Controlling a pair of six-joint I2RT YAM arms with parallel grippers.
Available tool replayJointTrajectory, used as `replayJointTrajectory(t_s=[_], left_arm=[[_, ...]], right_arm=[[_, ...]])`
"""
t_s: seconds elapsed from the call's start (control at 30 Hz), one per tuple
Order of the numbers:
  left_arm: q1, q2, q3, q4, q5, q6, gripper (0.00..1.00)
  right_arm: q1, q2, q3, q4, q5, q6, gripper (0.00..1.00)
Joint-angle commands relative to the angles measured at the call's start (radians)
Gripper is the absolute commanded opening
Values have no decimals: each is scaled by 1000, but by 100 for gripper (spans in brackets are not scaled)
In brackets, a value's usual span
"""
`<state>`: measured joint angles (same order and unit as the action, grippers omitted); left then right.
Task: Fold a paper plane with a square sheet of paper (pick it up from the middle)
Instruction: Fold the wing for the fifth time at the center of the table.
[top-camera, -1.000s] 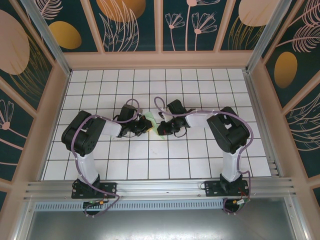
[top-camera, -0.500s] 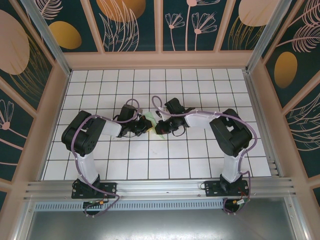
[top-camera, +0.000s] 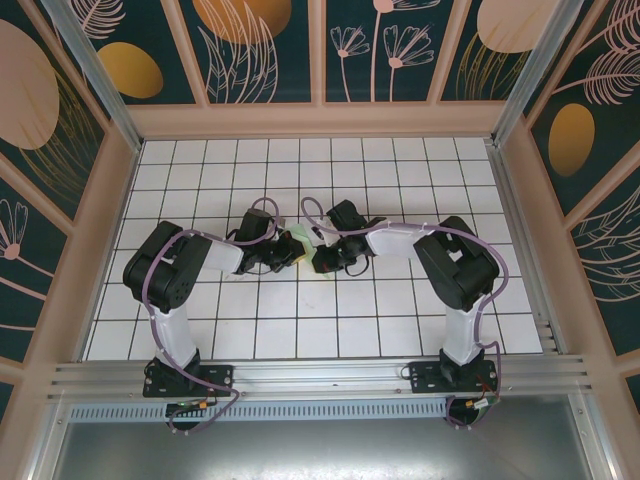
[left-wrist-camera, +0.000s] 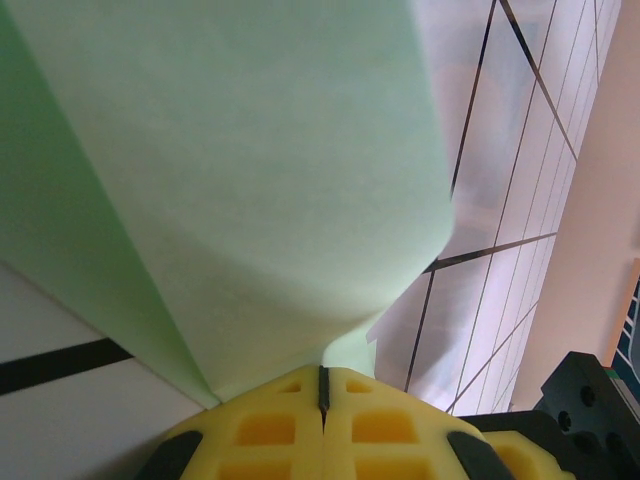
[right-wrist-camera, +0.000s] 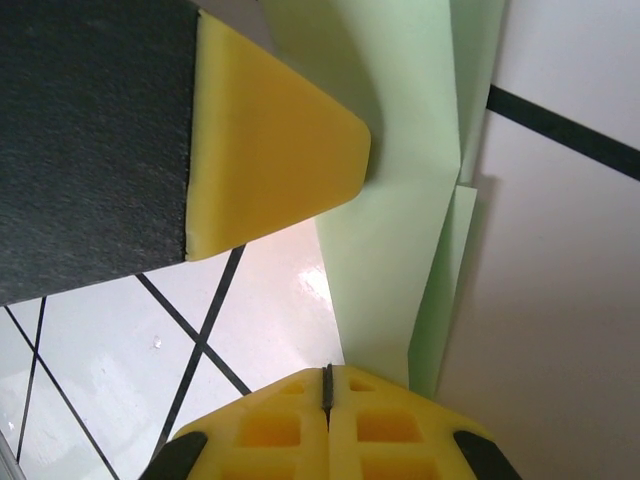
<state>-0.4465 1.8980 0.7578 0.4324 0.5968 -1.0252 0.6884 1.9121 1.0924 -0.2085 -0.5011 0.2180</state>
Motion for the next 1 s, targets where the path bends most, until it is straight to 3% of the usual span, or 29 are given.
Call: replayJointTrajectory(t_s=[0.0, 0.47, 0.97], left_arm=[[-6, 107, -18, -137, -224, 37, 0], [-6, 101, -28, -159, -262, 31, 0], [-6, 95, -27, -149, -247, 34, 0]], right_arm=[[-3, 22, -1, -70, 18, -20, 2], [-6, -3, -94, -77, -21, -36, 2], [-51, -212, -296, 10, -108, -22, 1]])
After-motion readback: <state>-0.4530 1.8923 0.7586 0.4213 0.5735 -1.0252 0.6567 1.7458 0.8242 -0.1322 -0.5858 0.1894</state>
